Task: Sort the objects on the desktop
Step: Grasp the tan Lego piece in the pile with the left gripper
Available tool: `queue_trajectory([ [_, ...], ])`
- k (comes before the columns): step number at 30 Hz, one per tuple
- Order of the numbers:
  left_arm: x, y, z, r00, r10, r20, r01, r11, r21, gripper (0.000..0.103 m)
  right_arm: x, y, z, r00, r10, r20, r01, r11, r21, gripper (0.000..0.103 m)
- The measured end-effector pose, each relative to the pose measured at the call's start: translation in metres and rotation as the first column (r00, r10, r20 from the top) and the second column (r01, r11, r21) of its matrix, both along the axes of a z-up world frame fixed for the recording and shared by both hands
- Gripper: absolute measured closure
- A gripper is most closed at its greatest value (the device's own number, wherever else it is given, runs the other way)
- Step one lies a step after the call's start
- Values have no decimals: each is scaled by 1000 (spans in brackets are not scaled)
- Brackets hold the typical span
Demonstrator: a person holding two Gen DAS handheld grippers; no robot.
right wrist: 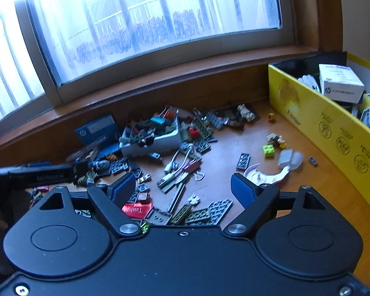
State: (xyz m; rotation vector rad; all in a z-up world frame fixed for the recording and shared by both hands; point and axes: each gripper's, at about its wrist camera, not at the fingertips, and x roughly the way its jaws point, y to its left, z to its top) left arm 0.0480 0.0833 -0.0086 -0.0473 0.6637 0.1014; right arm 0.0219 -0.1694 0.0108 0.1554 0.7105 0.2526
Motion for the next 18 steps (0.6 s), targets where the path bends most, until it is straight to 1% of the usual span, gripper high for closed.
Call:
queue_trajectory([
  [2,8,0,-3,1000,-7,-4,7,1000,-3,28,1,5,-3,1000,3,-14,-3,1000,-6,19],
  [3,13,1,-5,1000,-13,-8,13,1000,-12,31,1,7,-4,1000,3,-19,-4,1000,-8,19],
  [5,21,3,-11,1000,-23,-17,23,999,-24,43,3,11,-7,1000,6,-30,-7,1000,-12,19],
  [7,29,4,-16,999,-33,-28,33,999,-31,50,5,14,-9,999,8,-35,-9,1000,-15,19],
  [11,40,5,-23,999,-36,-25,35,998,-48,52,8,18,-13,999,8,-43,-9,1000,-18,19],
  [12,42,6,-24,999,-31,-19,30,998,-48,55,9,18,-13,999,7,-45,-7,1000,-18,19],
  [14,48,8,-26,999,-19,-29,17,998,-55,77,11,19,-15,999,5,-49,-6,1000,-16,19],
  [16,51,11,-28,999,-5,-45,2,998,-63,91,12,19,-15,999,6,-53,-7,1000,-17,19],
  [18,49,14,-29,999,-5,-43,2,997,-78,91,12,20,-16,998,12,-55,-12,1000,-15,19],
])
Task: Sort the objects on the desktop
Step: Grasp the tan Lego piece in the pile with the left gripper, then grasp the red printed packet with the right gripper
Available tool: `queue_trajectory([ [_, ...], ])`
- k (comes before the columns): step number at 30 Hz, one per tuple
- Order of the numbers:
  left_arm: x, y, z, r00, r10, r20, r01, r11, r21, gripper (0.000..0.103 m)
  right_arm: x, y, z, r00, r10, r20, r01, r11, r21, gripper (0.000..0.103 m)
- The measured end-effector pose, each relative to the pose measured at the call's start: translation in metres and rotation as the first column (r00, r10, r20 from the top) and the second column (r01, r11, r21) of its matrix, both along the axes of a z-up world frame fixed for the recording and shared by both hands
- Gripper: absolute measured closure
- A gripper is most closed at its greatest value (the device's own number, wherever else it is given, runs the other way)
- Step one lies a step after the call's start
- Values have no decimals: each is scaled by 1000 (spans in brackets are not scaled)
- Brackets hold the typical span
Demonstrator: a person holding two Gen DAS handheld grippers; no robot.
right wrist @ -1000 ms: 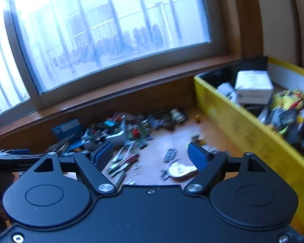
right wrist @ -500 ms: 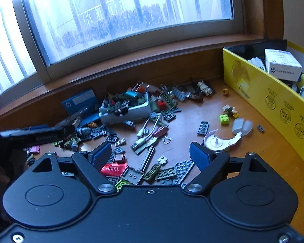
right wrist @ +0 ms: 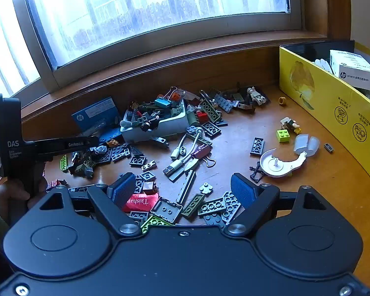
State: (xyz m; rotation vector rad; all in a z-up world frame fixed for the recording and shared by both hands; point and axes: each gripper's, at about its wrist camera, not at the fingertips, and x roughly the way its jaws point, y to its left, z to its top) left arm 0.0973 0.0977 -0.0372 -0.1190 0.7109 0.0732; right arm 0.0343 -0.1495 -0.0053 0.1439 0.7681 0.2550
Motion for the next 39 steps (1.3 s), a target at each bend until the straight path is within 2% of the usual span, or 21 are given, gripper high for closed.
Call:
queue_trajectory([
  [11,-36,-1,7,1000,-24,-3,24,1000,-20,91,2,11,-7,999,47,-24,-47,999,8,19],
  [19,-51,9,15,1000,-12,23,13,999,-38,91,9,54,-23,984,175,-30,-175,984,11,21],
  [22,-54,13,17,999,-9,33,10,999,-44,91,18,67,-28,981,189,-29,-189,982,-2,29],
  [27,-56,14,15,999,-16,30,18,999,-50,91,26,66,-40,988,142,-65,-143,990,-17,55],
  [31,-54,15,9,1000,-24,11,24,998,-57,89,30,62,-45,989,131,-67,-133,991,-33,65],
  [33,-52,14,4,1000,-26,5,26,998,-55,83,30,61,-46,990,128,-66,-131,990,-49,87],
  [37,-51,6,3,999,-46,13,46,999,-10,81,29,57,-45,991,119,-64,-121,992,-33,88],
  [38,-51,5,3,999,-52,8,52,999,-8,87,29,57,-44,991,120,-60,-122,992,-28,88],
  [39,-50,5,3,999,-49,8,49,999,-6,87,28,56,-43,991,123,-55,-124,992,-24,88],
])
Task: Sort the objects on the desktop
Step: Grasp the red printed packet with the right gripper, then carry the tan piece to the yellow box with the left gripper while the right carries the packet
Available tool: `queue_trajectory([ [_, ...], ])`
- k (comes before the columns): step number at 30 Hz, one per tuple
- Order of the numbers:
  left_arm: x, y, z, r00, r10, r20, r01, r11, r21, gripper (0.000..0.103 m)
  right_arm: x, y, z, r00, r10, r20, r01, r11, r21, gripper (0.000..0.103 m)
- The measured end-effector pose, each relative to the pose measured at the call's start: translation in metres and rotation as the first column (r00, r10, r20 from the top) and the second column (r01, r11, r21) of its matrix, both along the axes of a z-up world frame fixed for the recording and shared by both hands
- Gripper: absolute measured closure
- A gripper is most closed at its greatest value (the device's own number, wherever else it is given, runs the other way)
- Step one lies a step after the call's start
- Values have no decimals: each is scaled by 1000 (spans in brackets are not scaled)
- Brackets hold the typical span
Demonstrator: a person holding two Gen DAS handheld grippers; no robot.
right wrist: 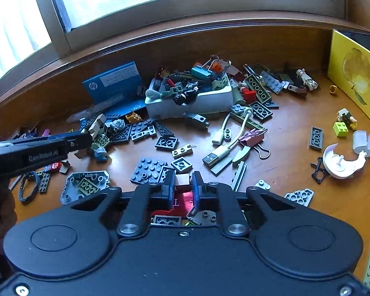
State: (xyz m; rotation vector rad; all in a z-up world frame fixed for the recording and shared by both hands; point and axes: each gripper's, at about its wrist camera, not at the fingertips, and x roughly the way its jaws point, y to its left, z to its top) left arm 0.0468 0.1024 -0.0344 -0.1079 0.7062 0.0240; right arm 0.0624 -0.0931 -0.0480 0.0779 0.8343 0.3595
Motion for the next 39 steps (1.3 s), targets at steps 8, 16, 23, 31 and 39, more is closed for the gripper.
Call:
queue_trajectory([
  [8,11,-2,0,1000,-5,-19,5,1000,7,64,-7,-4,14,999,8,37,-9,1000,27,89],
  [16,18,-6,3,1000,-7,-26,7,1000,7,91,-16,-11,24,998,-9,66,6,999,41,89],
  [23,1,-19,27,999,-37,29,36,999,25,91,-22,-22,34,995,-30,92,24,997,71,88],
  [31,-7,-43,52,994,-85,73,82,996,35,91,-32,-38,44,993,-38,110,27,995,97,88],
  [39,-7,-81,64,983,-155,102,150,987,48,91,-47,-70,57,986,-83,145,68,992,108,88],
])
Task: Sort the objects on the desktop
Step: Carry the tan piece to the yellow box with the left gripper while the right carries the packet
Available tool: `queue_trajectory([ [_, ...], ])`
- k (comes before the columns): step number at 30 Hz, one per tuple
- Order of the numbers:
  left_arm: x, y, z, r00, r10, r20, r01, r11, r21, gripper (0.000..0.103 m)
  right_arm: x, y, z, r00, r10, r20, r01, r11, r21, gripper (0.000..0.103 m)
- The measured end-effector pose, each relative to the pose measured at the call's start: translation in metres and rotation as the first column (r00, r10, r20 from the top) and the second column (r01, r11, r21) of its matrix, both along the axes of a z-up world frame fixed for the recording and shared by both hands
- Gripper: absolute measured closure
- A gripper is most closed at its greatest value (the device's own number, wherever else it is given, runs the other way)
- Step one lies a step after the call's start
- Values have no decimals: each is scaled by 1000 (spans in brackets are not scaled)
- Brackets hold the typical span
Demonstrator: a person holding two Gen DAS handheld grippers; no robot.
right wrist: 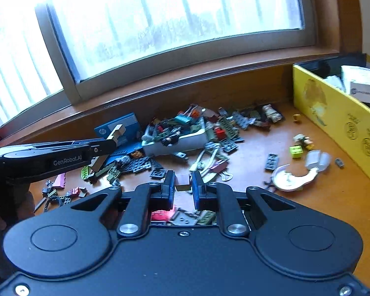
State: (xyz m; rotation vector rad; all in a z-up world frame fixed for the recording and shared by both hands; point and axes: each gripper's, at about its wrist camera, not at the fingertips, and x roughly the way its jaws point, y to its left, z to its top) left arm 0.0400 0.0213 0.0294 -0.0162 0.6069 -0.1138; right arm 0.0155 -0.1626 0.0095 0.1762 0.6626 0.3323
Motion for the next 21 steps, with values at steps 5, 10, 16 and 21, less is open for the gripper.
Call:
queue_trajectory([
  [5,3,-30,7,998,-61,18,61,998,4,91,-9,-28,10,998,-58,17,58,998,7,88],
  [10,12,-68,16,989,-139,50,138,990,15,91,-20,-57,21,992,-118,42,117,993,10,88],
  [16,26,-115,25,973,-218,75,217,976,19,91,-33,-97,35,978,-196,70,195,981,12,88],
  [21,40,-156,30,959,-274,80,273,962,24,91,-41,-135,43,962,-261,84,260,965,19,88],
])
